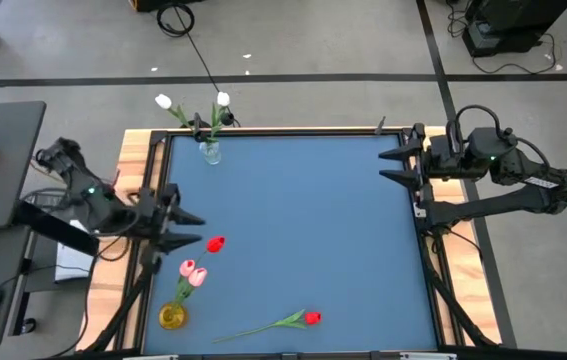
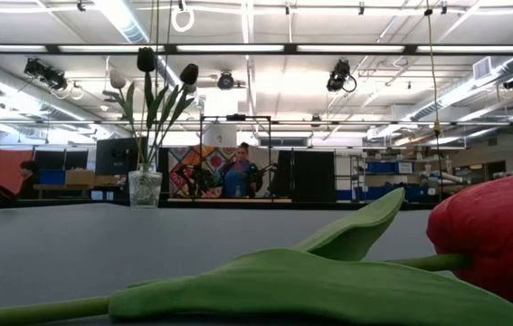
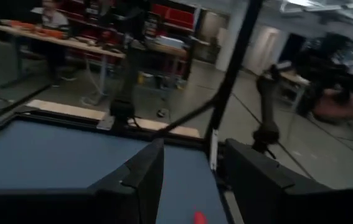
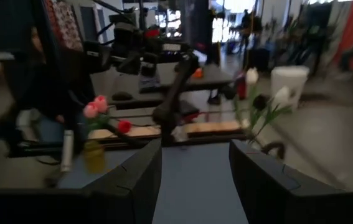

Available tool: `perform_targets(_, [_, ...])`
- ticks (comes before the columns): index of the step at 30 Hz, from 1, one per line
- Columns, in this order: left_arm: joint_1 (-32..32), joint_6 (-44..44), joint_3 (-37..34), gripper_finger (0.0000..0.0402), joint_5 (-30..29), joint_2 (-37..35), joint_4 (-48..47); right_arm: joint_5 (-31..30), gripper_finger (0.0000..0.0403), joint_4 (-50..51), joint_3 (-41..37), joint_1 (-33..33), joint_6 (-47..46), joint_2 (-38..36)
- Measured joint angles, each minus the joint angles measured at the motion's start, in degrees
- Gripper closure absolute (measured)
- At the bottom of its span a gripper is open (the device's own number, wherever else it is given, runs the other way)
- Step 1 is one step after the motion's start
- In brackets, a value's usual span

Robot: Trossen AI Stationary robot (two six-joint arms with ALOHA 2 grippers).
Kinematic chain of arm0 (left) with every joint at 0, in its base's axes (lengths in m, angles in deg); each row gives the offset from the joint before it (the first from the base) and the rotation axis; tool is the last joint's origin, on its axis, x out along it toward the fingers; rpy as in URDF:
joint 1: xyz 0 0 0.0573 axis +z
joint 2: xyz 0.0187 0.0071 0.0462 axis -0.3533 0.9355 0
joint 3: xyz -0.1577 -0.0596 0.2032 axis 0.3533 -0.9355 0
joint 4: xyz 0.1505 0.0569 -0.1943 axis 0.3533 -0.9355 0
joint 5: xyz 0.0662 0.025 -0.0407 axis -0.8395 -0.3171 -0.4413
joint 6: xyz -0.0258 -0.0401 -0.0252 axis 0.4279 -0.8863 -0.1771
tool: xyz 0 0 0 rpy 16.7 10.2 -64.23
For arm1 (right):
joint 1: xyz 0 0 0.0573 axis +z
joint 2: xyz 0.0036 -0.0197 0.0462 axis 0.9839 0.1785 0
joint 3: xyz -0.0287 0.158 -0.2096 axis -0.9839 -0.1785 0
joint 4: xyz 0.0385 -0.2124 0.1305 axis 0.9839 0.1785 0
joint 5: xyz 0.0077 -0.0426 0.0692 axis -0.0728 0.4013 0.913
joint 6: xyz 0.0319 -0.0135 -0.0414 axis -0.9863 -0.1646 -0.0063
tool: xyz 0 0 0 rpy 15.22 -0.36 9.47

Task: Sort flowers into vase by color
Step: Put the red tulip into the yellow vase

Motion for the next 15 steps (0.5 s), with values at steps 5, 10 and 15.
perform_targets(5, [5.2, -0.4, 0.0, 0.0228, 0.4, 4.7, 4.2, -2.1, 0.0208, -1.9, 0.0, 0.0, 2.7, 0.4])
perform_targets(10, [9.3, -1.1, 0.0, 0.0228, 3.1, 7.2, 10.6, -2.2, 0.0208, -2.4, 0.0, 0.0, 2.6, 0.5])
perform_targets(15, [12.1, -0.5, 0.0, 0.0228, 8.8, 8.7, 13.9, -2.3, 0.0208, -7.9, 0.0, 0.0, -4.5, 2.1])
